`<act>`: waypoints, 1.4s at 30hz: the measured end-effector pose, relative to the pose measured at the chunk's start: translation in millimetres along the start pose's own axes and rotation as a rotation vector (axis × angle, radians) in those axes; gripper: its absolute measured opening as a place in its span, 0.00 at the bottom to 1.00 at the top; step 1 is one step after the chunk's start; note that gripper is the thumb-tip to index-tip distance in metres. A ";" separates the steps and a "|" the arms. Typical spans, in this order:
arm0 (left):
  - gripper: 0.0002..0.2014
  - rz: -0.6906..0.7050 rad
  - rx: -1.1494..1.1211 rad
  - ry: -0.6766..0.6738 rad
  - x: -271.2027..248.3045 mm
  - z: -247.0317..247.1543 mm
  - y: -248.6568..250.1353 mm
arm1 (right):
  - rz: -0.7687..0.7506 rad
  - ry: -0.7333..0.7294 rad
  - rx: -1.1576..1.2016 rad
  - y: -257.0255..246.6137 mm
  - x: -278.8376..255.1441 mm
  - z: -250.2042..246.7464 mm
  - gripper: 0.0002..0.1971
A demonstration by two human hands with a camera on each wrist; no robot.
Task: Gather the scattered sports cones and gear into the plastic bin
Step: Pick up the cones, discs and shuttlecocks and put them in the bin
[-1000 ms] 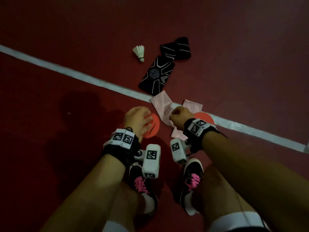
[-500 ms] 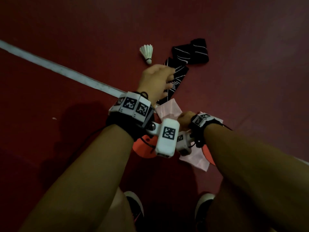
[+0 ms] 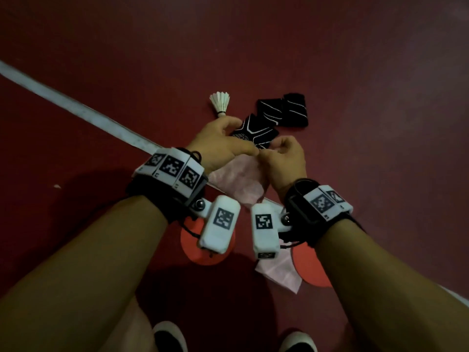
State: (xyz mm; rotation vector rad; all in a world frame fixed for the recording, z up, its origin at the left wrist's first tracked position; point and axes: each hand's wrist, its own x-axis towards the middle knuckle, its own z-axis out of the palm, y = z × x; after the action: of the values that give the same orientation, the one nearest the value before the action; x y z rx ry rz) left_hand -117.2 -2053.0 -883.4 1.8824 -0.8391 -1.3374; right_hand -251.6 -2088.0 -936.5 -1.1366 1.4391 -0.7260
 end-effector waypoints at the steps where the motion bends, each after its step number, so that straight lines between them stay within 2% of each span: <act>1: 0.29 -0.033 -0.020 -0.069 -2.1 -0.4 1.3 | -0.002 -0.043 0.092 -4.1 -5.5 1.3 0.11; 4: 0.39 -0.133 -0.066 -0.216 -5.3 -1.5 0.7 | 0.075 -0.137 0.396 -17.4 -13.3 3.2 0.09; 6: 0.42 -0.129 -0.026 -0.289 -6.7 -1.7 -2.7 | 0.145 -0.200 0.527 -24.1 -15.4 5.8 0.09; 10: 0.46 -0.091 -0.106 -0.309 -4.5 -7.4 -12.0 | 0.240 -0.270 0.674 -25.2 -19.1 23.6 0.09; 12: 0.41 -0.036 -0.027 -0.252 -9.6 -13.7 -11.6 | 0.262 -0.264 0.633 -24.5 -18.3 34.3 0.06; 14: 0.37 0.054 0.147 -0.124 -12.1 -23.2 -11.4 | 0.248 -0.161 0.508 -22.4 -14.0 41.0 0.18; 16: 0.35 0.155 0.299 0.012 -9.8 -34.9 -12.3 | 0.144 0.035 0.318 -6.4 -7.9 45.7 0.12; 18: 0.33 0.175 0.306 0.062 -9.2 -47.0 -12.8 | 0.073 0.089 0.031 18.5 -8.1 50.7 0.14; 19: 0.32 0.177 0.296 0.067 -9.5 -48.8 -12.1 | 0.064 0.038 -0.149 35.6 -8.6 52.5 0.12; 21: 0.30 0.186 0.305 0.044 -12.8 -51.0 -10.8 | 0.098 -0.207 -0.603 72.9 -14.7 63.6 0.09; 23: 0.29 0.210 0.326 0.024 -15.9 -48.3 -9.8 | 0.176 -0.417 -0.905 115.8 -19.9 80.0 0.22; 24: 0.29 0.218 0.330 0.014 -17.0 -46.3 -11.0 | 0.192 -0.464 -0.959 130.6 -26.2 87.0 0.29; 25: 0.29 0.221 0.333 0.010 -18.2 -44.4 -11.8 | 0.209 -0.461 -0.961 144.0 -31.6 92.4 0.34; 27: 0.29 0.229 0.362 0.005 -19.6 -40.0 -13.6 | 0.185 -0.443 -1.001 163.6 -45.6 98.4 0.35; 29: 0.29 0.238 0.405 -0.013 -20.0 -38.0 -18.1 | 0.105 -0.428 -1.149 174.1 -57.6 101.5 0.37; 32: 0.30 0.225 0.420 0.000 -17.7 -41.4 -22.1 | 0.062 -0.351 -1.192 171.8 -54.9 99.8 0.31; 34: 0.31 0.219 0.414 0.030 -15.2 -44.9 -22.8 | 0.165 -0.456 -1.135 163.5 -43.5 96.8 0.27; 37: 0.30 0.226 0.393 0.063 -10.0 -43.5 -22.1 | 0.259 -0.576 -1.036 152.7 -31.4 92.4 0.12; 40: 0.27 0.214 0.355 0.188 -4.4 -40.7 -17.6 | 0.250 -0.476 -0.876 128.2 -18.7 78.5 0.12; 42: 0.27 0.235 0.308 0.273 -4.1 -38.8 -6.6 | 0.225 -0.349 -0.727 96.9 -13.1 59.9 0.18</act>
State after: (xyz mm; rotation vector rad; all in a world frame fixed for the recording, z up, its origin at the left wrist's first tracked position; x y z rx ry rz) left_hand -80.4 -2040.0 -877.0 2.0626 -1.1292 -0.8215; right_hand -218.5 -2032.6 -1031.4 -1.5169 1.5262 0.1870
